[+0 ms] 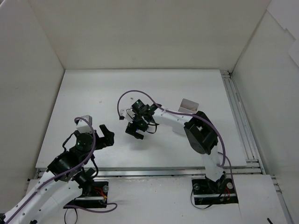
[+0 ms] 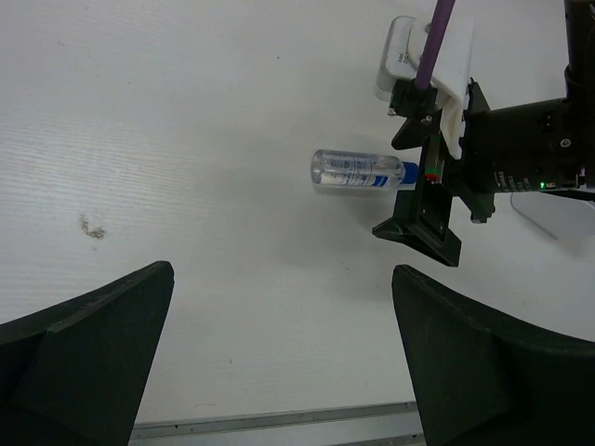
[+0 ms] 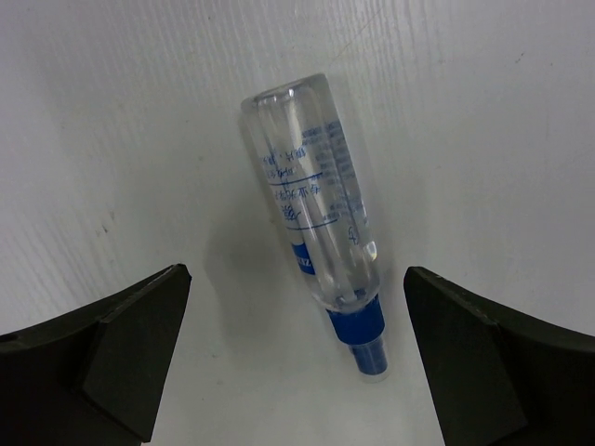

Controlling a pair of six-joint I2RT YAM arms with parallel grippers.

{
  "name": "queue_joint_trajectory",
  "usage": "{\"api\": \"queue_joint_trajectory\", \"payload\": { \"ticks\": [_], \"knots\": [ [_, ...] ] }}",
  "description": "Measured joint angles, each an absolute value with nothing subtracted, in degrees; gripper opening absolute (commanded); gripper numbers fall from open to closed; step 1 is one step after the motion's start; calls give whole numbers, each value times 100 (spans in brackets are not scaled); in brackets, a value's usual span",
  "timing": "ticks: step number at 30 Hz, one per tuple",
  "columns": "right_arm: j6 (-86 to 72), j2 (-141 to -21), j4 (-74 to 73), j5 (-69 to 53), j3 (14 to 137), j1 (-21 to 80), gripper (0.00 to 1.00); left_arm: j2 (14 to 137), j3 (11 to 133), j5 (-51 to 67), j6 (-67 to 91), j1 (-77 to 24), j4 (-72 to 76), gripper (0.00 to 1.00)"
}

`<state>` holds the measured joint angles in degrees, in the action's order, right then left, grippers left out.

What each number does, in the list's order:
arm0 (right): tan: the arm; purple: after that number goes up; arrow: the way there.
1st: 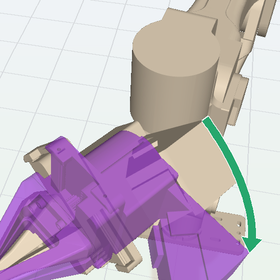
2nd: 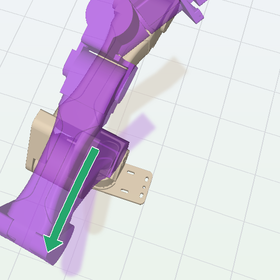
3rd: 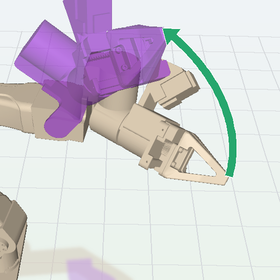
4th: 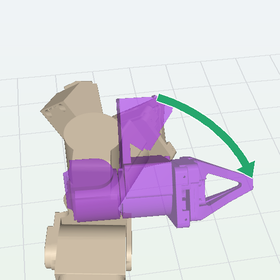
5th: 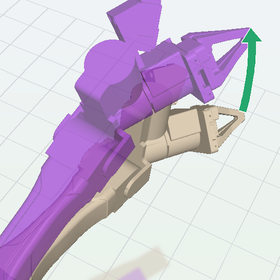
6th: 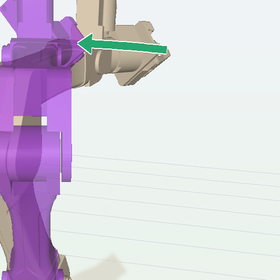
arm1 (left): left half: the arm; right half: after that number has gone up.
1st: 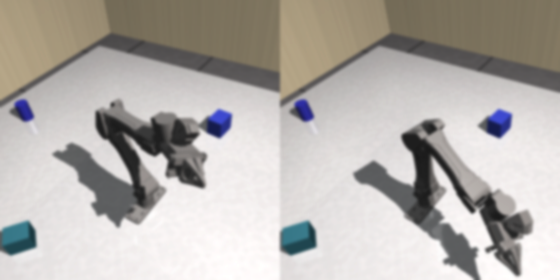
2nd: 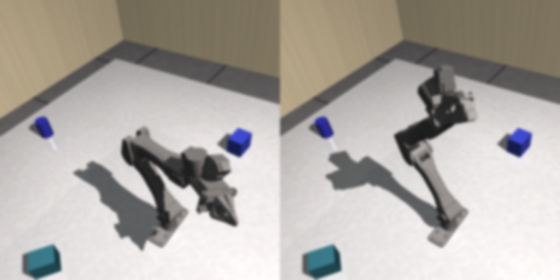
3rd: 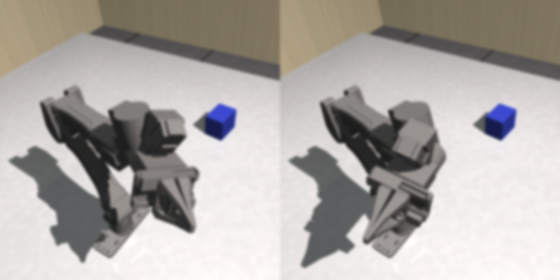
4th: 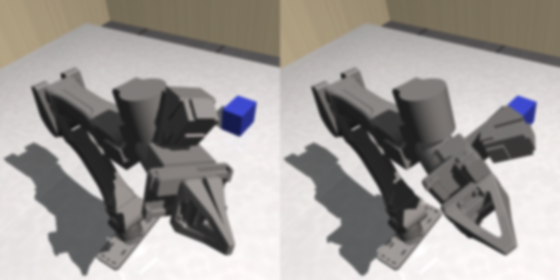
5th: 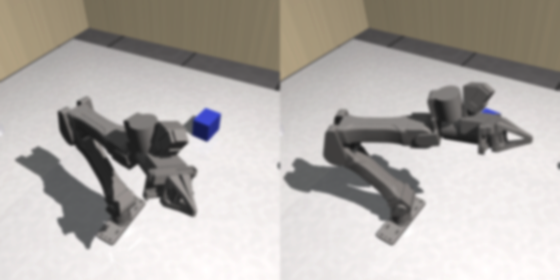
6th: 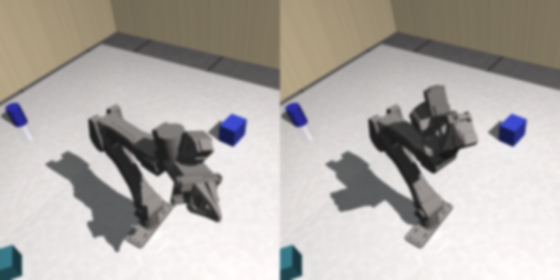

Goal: Sort the stationery into containers
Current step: Pick up the stationery from the center of the board.

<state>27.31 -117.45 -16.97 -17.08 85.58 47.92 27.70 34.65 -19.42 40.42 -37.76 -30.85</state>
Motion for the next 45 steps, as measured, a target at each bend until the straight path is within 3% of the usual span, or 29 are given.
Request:
{"api": "queue_joint_trajectory", "payload": {
  "ticks": [9,18,24,33,38,45],
  "knots": [
    [2596,-12070,-1651,-1376,9041,5037,98,3046,3461,-1955,4062,-3776,-3105,100],
    [1984,-11789,-1170,-1398,8182,4755,97,2947,3393,-1953,4053,-3750,-3100,100],
    [1846,-11738,-915,-1594,8014,4451,73,2995,3393,-1951,4047,-3736,-3094,100],
    [1872,-11275,-779,-1966,7338,4580,18,3315,3393,-1896,3933,-3736,-2902,100],
    [1817,-11266,-775,-2082,7328,4657,0,3474,3393,-1846,3909,-3736,-2818,100],
    [1330,-10702,-755,-1455,6993,4860,0,3446,3393,-1811,3905,-3736,-2797,100]
  ]
}}
